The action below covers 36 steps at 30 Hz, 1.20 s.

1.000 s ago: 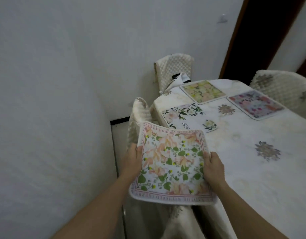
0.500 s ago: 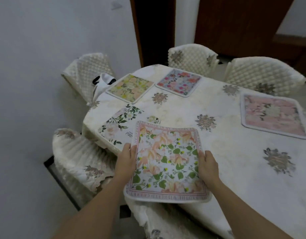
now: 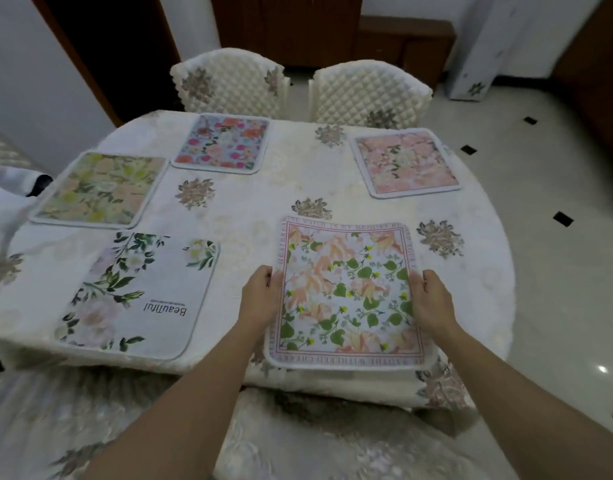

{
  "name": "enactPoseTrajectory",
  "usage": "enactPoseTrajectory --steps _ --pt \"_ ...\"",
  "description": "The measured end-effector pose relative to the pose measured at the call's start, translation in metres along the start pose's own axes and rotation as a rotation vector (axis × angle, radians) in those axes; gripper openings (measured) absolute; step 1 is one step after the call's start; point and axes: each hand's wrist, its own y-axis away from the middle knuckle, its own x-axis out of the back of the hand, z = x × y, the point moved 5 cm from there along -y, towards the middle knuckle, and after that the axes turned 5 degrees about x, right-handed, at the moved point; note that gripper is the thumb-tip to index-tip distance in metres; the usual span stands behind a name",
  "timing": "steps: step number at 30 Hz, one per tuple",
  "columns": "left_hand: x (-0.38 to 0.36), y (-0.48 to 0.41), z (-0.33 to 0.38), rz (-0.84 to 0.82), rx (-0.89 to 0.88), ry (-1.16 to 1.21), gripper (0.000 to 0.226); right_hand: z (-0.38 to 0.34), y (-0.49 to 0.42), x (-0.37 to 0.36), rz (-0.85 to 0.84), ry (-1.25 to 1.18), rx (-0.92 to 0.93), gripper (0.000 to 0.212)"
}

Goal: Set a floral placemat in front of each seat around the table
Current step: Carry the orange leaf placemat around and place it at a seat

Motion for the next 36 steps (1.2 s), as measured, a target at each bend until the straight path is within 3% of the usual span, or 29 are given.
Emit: enactPoseTrajectory --steps 9,17,28,33,36 --pt "-0.051 -0.036 -0.03 -0.213 0.12 -0.015 0.023 0.064 -0.008 -0.016 -0.141 0.136 -0.105 0.033" --pt "-0.067 -0.038 -0.049 -0.234 0.236 -0.022 0.017 0.095 -0.006 -0.029 -0.198 0.106 -0.215 0.029" --pt "-0.068 -0.042 -0.055 -0.232 0.233 -0.061 0.017 0.097 -0.005 -0.028 -0.203 0.11 -0.233 0.029" --pt "-0.062 -0.045 -0.054 -0.212 0.23 -0.161 0.018 0.1 -0.009 -0.026 -0.239 0.129 -0.239 0.026" --pt "-0.055 -0.046 -0.046 -0.158 0.145 -0.459 0.021 0.105 -0.011 -0.018 -0.191 0.224 -0.285 0.028"
